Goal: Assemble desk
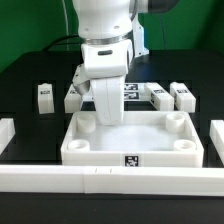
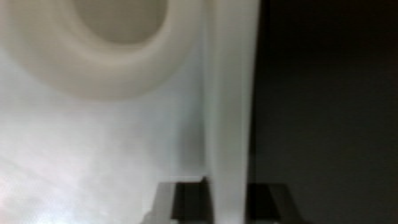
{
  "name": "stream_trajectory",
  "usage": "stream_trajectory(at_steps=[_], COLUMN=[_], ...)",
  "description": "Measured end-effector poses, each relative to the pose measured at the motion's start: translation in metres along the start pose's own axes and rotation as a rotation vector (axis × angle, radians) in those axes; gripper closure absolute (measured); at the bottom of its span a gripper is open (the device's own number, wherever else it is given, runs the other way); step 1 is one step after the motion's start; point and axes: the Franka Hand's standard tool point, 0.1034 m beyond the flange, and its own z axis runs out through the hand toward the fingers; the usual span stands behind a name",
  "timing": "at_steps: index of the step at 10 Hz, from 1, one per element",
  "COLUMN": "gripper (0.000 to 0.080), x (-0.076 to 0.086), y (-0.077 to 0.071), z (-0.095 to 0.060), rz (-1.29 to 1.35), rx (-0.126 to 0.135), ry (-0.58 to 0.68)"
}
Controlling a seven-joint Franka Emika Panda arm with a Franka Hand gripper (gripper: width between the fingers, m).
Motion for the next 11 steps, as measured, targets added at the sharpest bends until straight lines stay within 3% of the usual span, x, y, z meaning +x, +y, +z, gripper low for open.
stream_trajectory(at_steps=[5, 8, 11], gripper=[0.0737, 0.0738, 0.0738], x=[0.021, 0.030, 0.030], y=[0.024, 0.026, 0.026], z=[0.000, -0.001, -0.001], rz=[0.003, -0.014, -0.021], rx=[-0.023, -0.026, -0.024], ry=[0.005, 0.000, -0.005])
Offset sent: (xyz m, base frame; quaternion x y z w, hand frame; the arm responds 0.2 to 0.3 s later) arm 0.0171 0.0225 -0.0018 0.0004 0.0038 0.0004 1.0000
